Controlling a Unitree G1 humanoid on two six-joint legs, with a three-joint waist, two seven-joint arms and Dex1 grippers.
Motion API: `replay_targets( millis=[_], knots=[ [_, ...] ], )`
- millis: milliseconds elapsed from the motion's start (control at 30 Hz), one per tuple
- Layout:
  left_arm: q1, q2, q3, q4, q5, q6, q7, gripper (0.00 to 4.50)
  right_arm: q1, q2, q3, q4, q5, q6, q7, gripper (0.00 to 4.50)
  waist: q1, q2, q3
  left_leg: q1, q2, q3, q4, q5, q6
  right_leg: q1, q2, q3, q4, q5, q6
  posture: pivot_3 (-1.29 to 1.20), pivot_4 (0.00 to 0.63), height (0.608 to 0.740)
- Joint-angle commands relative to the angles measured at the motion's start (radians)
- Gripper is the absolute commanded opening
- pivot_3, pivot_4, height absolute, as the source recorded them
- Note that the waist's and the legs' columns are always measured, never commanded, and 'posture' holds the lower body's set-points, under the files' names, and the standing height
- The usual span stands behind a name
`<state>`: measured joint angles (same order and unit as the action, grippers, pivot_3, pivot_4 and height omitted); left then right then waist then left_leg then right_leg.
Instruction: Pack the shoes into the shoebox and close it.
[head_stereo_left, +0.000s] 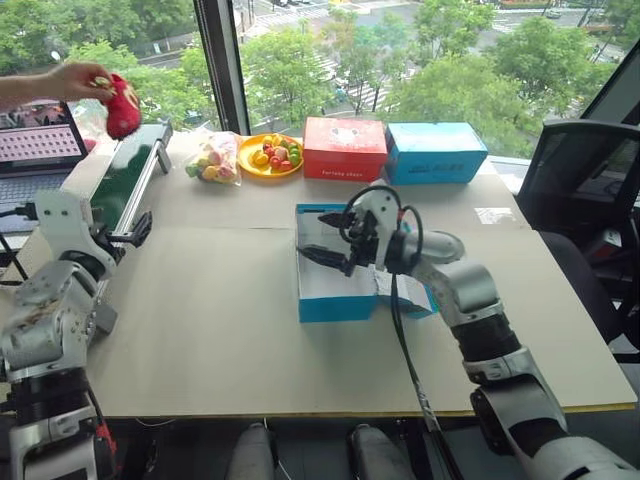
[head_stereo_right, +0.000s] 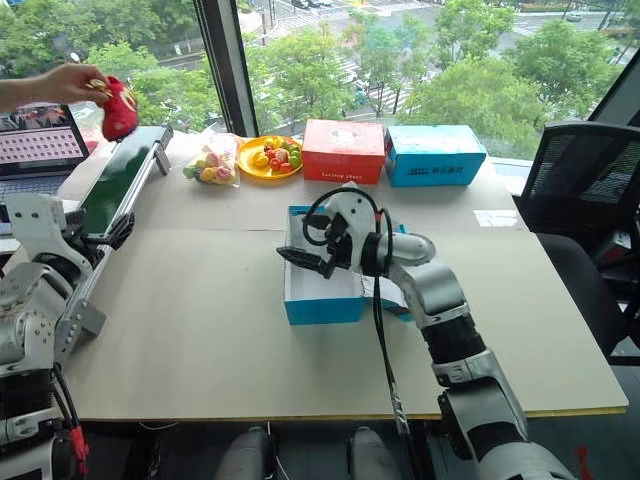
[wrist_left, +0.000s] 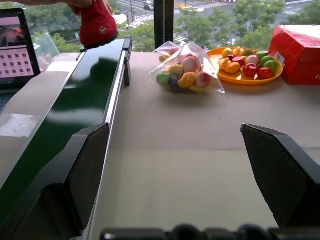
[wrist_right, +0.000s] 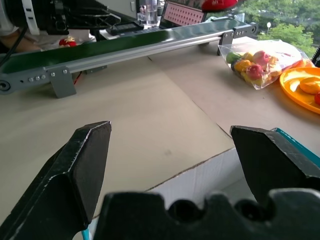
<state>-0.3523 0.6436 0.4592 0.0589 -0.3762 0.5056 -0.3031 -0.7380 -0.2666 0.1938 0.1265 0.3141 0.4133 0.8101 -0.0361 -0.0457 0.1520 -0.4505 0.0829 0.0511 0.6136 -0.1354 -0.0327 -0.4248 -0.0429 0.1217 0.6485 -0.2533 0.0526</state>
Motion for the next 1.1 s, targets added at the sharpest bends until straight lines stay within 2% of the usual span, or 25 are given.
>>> replay_targets(
  millis=[33,200,500,833,1100],
  knots=[
    [-0.019,0.022,0.054,0.089,0.011,-0.031,0.02,4.5,-0.05,0.063,-0.016,-0.001,-0.003,-0.036,-0.039,4.48,-0.002,0.0,0.0,0.0,0.0,0.0,0.0,0.0,0.0,0.0,0.0,0.0,0.0,0.0,0.0,0.0,0.15,0.74],
    [-0.108,0.063,0.058,0.279,0.069,-0.098,0.071,4.5,-0.054,0.099,-0.006,0.023,-0.037,-0.071,-0.038,4.48,-0.006,-0.001,0.0,0.001,0.0,0.0,-0.001,0.0,0.0,0.0,0.0,-0.001,0.0,0.0,-0.001,0.0,0.15,0.74],
    [-0.264,0.124,0.008,0.562,0.135,-0.26,0.052,4.5,-0.036,0.117,0.007,-0.006,-0.073,-0.084,-0.041,4.48,-0.002,-0.002,0.0,0.0,0.0,0.0,-0.002,0.0,-0.001,0.0,0.0,-0.002,0.0,0.0,-0.001,0.0,0.15,0.74],
    [-0.444,0.166,-0.037,0.898,0.174,-0.384,0.023,4.5,-0.002,0.076,0.001,-0.07,-0.06,-0.049,-0.02,4.48,-0.003,-0.002,0.0,0.0,0.0,0.0,-0.002,0.0,-0.001,-0.001,0.0,-0.002,0.0,0.0,-0.001,0.0,0.15,0.74],
    [-0.523,0.176,-0.068,1.052,0.202,-0.435,0.019,4.5,0.022,0.053,0.004,-0.102,-0.059,-0.03,-0.021,4.48,-0.003,-0.002,0.0,0.0,0.0,0.0,-0.002,0.0,-0.001,-0.001,0.0,-0.002,0.0,0.0,-0.001,0.0,0.15,0.74]
  ],
)
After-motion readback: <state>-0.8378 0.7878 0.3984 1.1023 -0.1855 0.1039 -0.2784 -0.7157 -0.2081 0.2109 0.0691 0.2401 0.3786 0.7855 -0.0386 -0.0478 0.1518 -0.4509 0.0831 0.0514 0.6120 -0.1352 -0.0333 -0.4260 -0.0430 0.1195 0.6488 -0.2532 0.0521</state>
